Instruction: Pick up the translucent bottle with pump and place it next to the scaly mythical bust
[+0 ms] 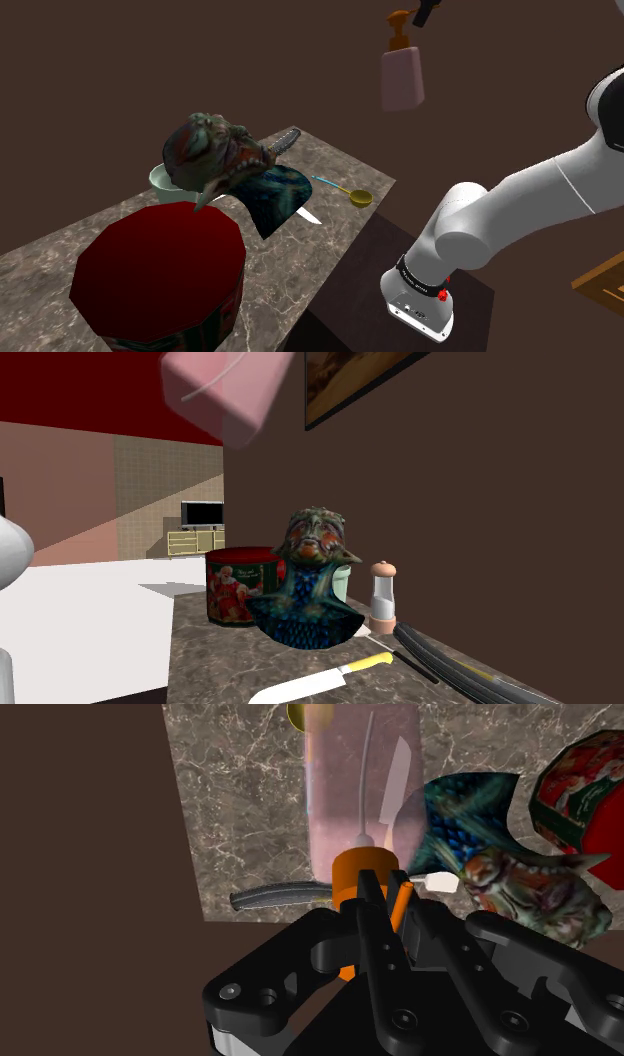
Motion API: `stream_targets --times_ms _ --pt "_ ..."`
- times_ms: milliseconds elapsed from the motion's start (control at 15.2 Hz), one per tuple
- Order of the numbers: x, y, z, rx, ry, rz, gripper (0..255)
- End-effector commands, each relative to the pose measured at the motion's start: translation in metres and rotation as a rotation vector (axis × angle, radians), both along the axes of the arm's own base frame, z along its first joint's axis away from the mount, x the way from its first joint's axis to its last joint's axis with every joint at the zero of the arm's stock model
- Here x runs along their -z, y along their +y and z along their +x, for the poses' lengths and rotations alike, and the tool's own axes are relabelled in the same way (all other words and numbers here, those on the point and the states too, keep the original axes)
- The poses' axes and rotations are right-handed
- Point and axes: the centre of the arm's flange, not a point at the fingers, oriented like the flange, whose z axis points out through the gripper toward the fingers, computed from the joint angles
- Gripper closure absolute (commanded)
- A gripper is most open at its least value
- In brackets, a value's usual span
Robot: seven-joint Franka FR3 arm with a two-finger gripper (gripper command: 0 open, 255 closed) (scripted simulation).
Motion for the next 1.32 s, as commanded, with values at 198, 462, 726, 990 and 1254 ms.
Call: stream_targets --times_ms 198,462,726,990,1254 --pt "0.0 0.057 -0.025 0.002 0.0 -0.001 255" --pt "0.021 0.057 -0.025 0.002 0.0 -0.001 255" --pt "0.042 0.057 -0.025 0.002 0.0 -0.001 255" --pt "0.063 0.057 -0.025 0.002 0.0 -0.001 255" --pt "0.085 0.057 -0.025 0.002 0.0 -0.001 255"
